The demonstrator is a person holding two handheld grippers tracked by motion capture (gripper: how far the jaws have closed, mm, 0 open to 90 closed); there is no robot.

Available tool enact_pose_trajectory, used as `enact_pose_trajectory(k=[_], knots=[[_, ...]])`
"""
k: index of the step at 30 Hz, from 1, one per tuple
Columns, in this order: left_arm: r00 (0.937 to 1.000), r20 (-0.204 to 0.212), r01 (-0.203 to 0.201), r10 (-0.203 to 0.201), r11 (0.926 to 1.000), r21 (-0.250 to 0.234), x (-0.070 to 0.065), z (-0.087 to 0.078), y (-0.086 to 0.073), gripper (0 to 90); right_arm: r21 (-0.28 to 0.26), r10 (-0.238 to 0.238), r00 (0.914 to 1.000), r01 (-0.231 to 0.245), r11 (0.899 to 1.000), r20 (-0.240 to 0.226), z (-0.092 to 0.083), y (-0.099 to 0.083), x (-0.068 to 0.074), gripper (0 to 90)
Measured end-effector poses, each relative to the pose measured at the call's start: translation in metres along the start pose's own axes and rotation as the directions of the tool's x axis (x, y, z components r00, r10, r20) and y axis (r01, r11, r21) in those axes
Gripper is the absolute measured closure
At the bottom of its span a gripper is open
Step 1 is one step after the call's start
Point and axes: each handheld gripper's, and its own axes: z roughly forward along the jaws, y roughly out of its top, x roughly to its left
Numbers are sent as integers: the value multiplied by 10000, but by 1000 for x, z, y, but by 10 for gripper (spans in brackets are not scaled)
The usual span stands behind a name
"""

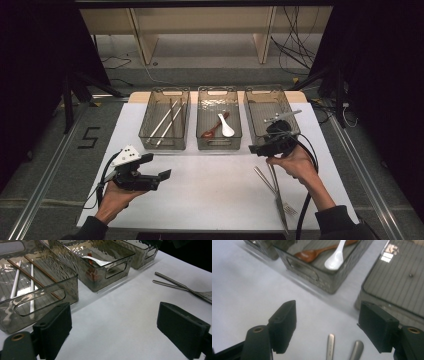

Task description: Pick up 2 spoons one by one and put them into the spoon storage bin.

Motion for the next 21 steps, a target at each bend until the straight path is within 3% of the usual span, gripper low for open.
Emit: enact_pose_trajectory(k=[16,21], knots=[[10000,35,-64,64,10000,34,-1,0,0,118,884,675,9975,-692,9937,222,4,-35,-11,298],[9999,35,-94,94,9999,76,0,0,0,118,1243,578,9972,-633,9902,468,7,-42,-12,292]])
